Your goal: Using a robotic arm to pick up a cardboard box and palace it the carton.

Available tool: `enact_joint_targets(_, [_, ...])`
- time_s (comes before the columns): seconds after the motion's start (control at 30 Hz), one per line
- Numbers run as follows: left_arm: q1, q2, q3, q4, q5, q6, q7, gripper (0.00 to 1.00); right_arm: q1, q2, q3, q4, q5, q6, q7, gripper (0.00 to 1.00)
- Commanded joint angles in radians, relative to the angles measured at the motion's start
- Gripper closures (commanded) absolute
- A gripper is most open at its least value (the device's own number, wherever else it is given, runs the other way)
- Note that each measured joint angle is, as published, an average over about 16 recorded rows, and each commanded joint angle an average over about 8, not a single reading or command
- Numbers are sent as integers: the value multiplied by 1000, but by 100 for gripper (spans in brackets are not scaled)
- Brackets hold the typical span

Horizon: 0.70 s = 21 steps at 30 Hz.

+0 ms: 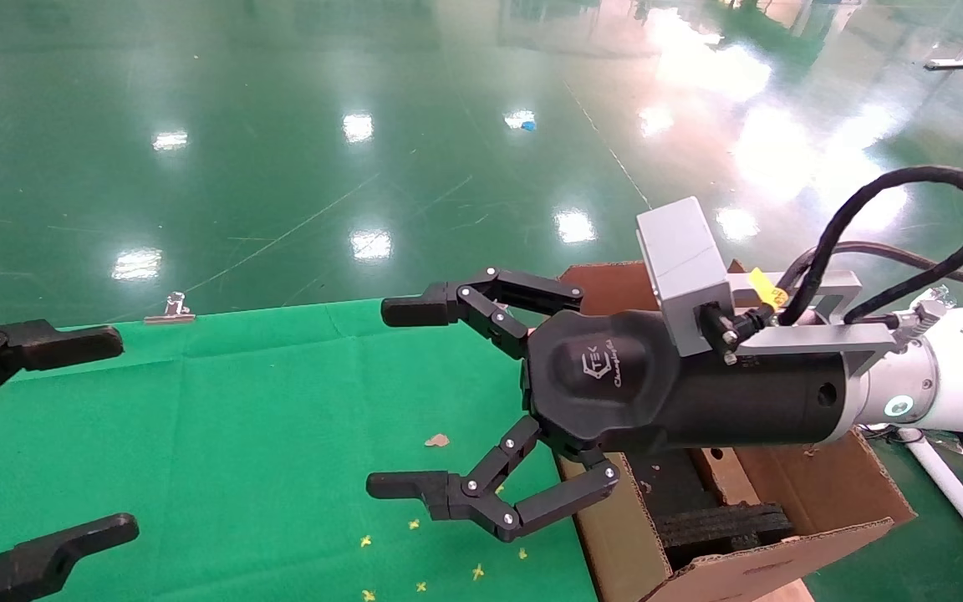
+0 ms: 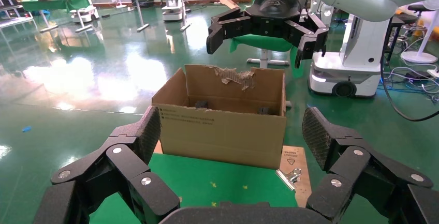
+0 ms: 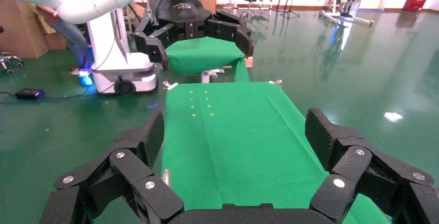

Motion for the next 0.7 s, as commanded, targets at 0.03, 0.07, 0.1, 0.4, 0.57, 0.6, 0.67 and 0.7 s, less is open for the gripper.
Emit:
enact_joint_targets(0.03, [0,0,0,0,0,0,0,0,0,0,0,0,0,0,0,0])
enact_joint_targets(0.07, [0,0,0,0,0,0,0,0,0,0,0,0,0,0,0,0])
enact_joint_targets(0.1, [0,0,0,0,0,0,0,0,0,0,0,0,0,0,0,0])
enact_joint_targets(0.4, [0,0,0,0,0,0,0,0,1,0,-1,-1,0,0,0,0])
enact_joint_targets(0.57, [0,0,0,0,0,0,0,0,1,0,-1,-1,0,0,0,0])
enact_joint_targets(0.6, [0,0,0,0,0,0,0,0,1,0,-1,-1,0,0,0,0])
enact_joint_targets(0.67, [0,0,0,0,0,0,0,0,1,0,-1,-1,0,0,0,0])
enact_joint_targets(0.7, [0,0,0,0,0,0,0,0,1,0,-1,-1,0,0,0,0])
